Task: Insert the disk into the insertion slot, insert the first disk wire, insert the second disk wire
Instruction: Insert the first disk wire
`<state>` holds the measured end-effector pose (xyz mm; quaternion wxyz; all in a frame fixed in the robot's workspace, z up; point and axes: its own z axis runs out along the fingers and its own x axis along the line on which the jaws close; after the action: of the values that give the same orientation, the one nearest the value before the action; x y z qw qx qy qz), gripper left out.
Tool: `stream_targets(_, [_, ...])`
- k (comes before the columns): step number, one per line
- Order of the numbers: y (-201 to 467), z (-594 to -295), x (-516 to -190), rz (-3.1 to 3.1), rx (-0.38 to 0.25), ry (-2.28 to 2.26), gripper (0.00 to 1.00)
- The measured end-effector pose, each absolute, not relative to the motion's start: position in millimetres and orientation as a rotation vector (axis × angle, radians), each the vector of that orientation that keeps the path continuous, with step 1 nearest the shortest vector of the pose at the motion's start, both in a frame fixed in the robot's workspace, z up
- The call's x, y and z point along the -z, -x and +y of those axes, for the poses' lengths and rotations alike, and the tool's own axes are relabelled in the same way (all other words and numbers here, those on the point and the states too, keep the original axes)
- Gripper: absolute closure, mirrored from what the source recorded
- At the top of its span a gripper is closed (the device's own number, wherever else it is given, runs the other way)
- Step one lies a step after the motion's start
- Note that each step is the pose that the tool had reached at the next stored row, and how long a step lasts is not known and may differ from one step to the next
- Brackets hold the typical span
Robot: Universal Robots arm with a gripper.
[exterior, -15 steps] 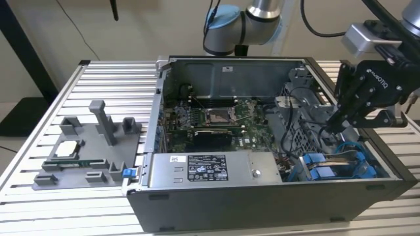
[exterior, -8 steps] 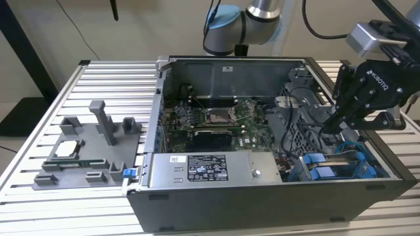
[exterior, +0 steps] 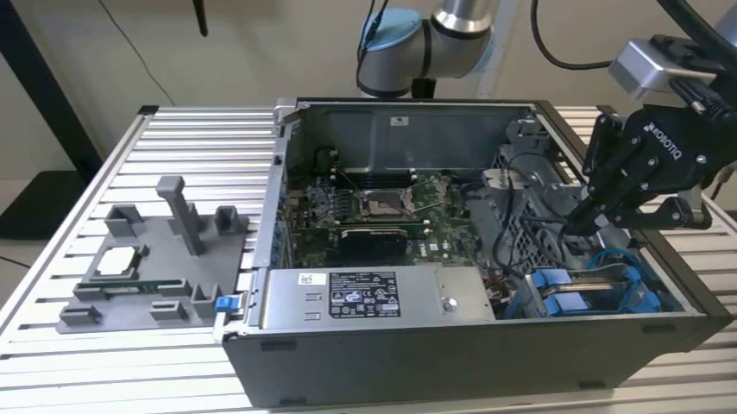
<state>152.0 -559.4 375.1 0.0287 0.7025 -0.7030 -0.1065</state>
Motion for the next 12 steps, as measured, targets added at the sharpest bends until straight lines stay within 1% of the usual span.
stream_targets(12, [-154.6,-561.8,-364.8,-2.158,0.349,-2.154,1.0])
